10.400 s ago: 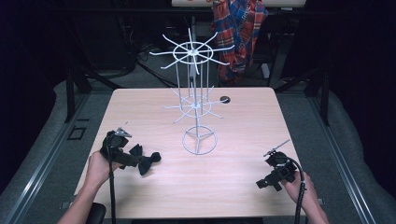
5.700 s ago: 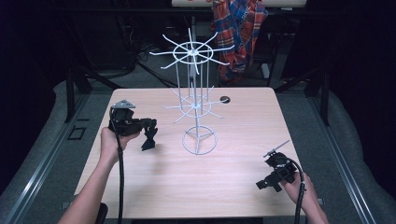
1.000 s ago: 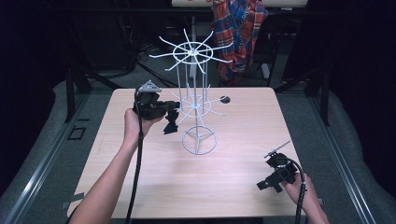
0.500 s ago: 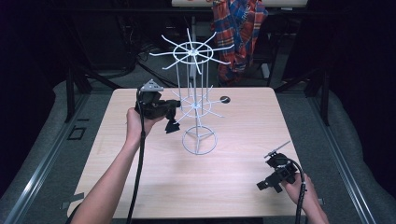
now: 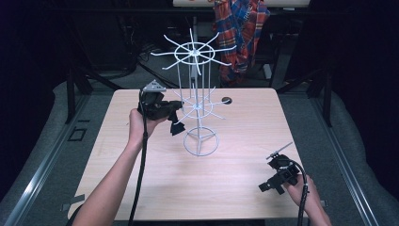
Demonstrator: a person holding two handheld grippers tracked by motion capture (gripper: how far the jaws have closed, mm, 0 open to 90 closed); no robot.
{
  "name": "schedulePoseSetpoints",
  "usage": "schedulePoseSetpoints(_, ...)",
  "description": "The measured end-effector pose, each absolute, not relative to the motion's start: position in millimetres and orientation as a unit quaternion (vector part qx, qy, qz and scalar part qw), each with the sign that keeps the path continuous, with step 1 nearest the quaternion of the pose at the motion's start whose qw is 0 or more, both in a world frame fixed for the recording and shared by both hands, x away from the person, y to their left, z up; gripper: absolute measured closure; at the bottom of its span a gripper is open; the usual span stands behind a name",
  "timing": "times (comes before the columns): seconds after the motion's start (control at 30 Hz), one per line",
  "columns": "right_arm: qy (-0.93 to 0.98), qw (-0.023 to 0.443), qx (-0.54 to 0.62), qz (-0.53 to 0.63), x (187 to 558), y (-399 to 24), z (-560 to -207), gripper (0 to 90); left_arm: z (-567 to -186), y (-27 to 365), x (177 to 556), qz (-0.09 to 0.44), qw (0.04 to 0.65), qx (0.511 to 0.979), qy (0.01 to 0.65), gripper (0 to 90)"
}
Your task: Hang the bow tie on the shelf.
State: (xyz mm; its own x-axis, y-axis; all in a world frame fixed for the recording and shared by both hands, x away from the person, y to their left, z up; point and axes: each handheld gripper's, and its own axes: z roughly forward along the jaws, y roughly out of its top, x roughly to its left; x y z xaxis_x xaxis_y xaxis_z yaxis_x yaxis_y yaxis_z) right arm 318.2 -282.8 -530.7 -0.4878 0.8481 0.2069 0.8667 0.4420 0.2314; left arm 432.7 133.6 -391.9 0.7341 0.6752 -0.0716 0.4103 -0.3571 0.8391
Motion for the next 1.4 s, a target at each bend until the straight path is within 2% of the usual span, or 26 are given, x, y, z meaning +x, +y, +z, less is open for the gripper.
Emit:
schedulePoseSetpoints(0.6, -0.859, 0.035, -0.492, -0.138, 320.4, -284.7, -529.0, 15.4, -396.2, 136.9, 434.1, 0.129, 0.448, 0.818, 0.339, 84.1)
schedulePoseSetpoints(0.9, -0.859, 0.037, -0.491, -0.138, 320.8, -284.8, -529.5, 15.4, -398.0, 137.5, 433.5, 0.128, 0.437, 0.823, 0.340, 80.2)
schedulePoseSetpoints(1.4, -0.852, 0.039, -0.500, -0.151, 319.8, -282.8, -531.2, 15.4, -398.7, 134.6, 434.7, 0.123, 0.436, 0.827, 0.332, 80.9)
